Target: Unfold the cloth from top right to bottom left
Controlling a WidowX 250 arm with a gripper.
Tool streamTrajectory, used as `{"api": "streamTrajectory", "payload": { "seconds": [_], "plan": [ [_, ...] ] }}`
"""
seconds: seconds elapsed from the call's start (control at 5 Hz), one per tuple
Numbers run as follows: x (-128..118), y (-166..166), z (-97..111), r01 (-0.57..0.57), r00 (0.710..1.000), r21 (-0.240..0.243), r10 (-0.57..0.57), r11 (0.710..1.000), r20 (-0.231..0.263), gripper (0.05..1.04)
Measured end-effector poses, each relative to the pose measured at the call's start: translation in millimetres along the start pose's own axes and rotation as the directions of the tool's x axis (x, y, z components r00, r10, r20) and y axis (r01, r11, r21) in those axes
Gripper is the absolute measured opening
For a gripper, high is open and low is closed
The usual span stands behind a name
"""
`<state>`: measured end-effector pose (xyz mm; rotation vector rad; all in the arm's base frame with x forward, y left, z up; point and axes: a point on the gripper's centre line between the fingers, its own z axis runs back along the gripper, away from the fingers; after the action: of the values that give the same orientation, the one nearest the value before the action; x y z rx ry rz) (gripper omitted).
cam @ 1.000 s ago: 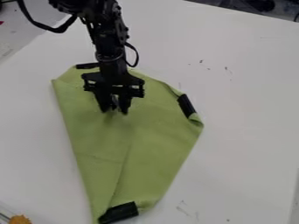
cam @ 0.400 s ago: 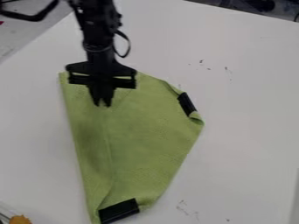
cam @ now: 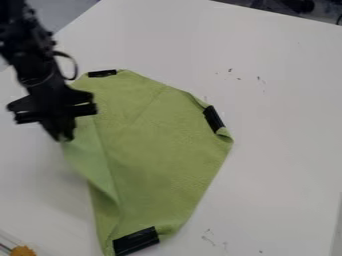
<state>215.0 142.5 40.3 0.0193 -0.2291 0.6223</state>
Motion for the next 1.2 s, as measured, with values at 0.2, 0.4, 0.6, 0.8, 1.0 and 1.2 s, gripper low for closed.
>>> {"api": "streamTrajectory", "payload": {
  "seconds": [0.2,0.4,0.6,0.8,1.0,1.2],
  "plan": [
    [-1.7,24.4,-11.0,-0.029,1.000,-0.015,0.029,0.999,-0.003,0.084],
    [-3.9,39.8,-20.6,-0.026,0.999,-0.012,0.026,1.000,-0.031,0.084],
    [6.5,51.6,-23.1,-0.001,0.999,-0.004,0.001,1.000,-0.039,0.105],
    [24.5,65.3,-22.4,0.063,0.996,0.036,-0.061,0.997,-0.057,0.280],
    [37.5,80.5,-15.4,0.093,0.994,0.085,-0.087,0.992,-0.069,0.558],
    [45.8,105.7,-10.3,0.084,0.995,0.138,-0.075,0.987,-0.068,0.853]
  ]
}}
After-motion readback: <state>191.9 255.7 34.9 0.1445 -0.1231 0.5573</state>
